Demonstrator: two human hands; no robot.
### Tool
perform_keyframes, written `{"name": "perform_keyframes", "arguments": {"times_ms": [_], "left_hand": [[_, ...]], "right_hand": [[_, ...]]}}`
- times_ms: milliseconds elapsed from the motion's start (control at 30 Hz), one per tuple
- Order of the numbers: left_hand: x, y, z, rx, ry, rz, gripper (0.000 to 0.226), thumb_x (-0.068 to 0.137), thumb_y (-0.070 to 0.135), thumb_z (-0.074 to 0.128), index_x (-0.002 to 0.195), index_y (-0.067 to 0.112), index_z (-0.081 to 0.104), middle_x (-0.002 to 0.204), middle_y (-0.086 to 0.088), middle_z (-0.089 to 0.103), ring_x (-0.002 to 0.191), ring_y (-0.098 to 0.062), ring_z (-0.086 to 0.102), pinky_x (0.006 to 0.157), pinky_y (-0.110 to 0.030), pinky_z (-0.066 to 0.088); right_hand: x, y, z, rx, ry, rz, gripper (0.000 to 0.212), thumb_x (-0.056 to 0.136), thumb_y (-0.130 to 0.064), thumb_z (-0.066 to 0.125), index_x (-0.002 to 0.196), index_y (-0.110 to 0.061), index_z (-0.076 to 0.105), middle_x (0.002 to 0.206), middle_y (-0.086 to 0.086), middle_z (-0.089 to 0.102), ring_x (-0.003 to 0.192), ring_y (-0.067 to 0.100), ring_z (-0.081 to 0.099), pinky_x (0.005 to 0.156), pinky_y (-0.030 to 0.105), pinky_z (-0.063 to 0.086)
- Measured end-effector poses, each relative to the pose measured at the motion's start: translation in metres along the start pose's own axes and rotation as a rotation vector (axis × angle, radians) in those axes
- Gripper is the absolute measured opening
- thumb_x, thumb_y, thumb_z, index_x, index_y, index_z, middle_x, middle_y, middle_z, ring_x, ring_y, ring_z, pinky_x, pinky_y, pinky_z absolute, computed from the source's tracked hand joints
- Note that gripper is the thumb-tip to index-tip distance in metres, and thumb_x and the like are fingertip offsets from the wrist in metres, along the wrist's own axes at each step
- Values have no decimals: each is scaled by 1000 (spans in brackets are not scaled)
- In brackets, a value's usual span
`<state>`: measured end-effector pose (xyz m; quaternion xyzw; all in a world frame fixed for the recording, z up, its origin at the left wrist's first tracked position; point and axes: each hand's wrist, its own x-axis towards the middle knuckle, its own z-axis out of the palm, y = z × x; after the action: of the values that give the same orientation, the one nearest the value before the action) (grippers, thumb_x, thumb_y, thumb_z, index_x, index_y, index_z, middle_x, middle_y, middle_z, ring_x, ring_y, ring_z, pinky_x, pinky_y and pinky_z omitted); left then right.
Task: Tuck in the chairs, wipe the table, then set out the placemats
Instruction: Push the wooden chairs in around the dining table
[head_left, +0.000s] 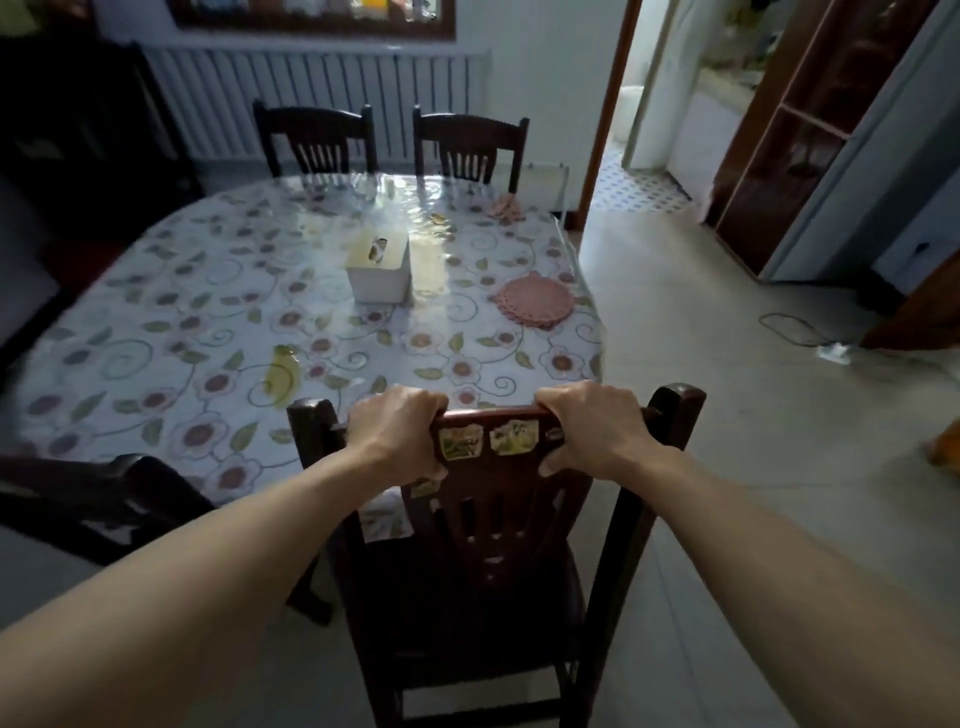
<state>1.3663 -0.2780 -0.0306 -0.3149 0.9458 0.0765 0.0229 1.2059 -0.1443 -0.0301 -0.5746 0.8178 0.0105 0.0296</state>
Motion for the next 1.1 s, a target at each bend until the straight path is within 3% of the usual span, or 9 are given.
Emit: {"name": "perform_keyframes", "arguments": {"times_ms": [167, 400, 600, 767, 900, 1000, 1100], "left_hand": [[9, -25, -6, -10, 89, -31, 45, 58, 31, 83, 77, 25, 44, 89, 4, 60, 80, -17, 55, 58, -29, 31], [4, -54, 37, -2, 157, -54, 37, 65, 32, 75, 92, 21, 53, 92, 6, 56, 85, -17, 58, 59, -27, 33], [0, -77, 73, 44, 196, -37, 29, 72, 28, 72, 92, 19, 51, 94, 2, 56, 89, -19, 55, 63, -28, 34], [-5, -93, 90, 93, 234, -2, 37, 55, 19, 81, 78, 18, 52, 75, 1, 55, 68, -22, 56, 51, -26, 30], [-16, -93, 97, 122, 219, 46, 42, 49, 21, 86, 80, 19, 57, 74, 3, 56, 66, -20, 58, 48, -24, 29], [-33, -93, 104, 150, 184, 80, 54, 30, 22, 91, 73, 21, 58, 65, 7, 55, 55, -15, 57, 42, -21, 24], [-45, -97, 116, 161, 126, 101, 55, 29, 21, 89, 74, 23, 57, 65, 7, 53, 55, -14, 56, 40, -22, 23]], "right_hand": [[30, -13, -4, 28, 29, -31, 53, 62, -47, 81, 85, -24, 39, 101, -3, 62, 97, 22, 59, 68, 32, 36], [46, -38, 32, 8, 19, -90, 45, 71, -40, 77, 103, -22, 52, 101, -5, 61, 95, 21, 60, 67, 30, 36], [51, -58, 72, 37, 15, -114, 38, 76, -36, 74, 101, -20, 50, 97, -3, 57, 94, 20, 57, 66, 31, 40], [48, -70, 85, 40, 48, -150, 36, 76, -33, 74, 101, -18, 53, 96, -1, 58, 91, 21, 57, 62, 29, 34], [35, -77, 95, 31, 73, -124, 33, 74, -27, 75, 99, -21, 55, 93, -5, 59, 87, 18, 57, 61, 28, 36], [19, -85, 110, 0, 78, -107, 41, 57, -26, 85, 89, -22, 60, 81, -7, 62, 74, 16, 60, 53, 26, 39], [4, -93, 123, -16, 67, -80, 47, 46, -25, 88, 83, -23, 60, 74, -9, 60, 68, 14, 60, 47, 25, 40]]}}
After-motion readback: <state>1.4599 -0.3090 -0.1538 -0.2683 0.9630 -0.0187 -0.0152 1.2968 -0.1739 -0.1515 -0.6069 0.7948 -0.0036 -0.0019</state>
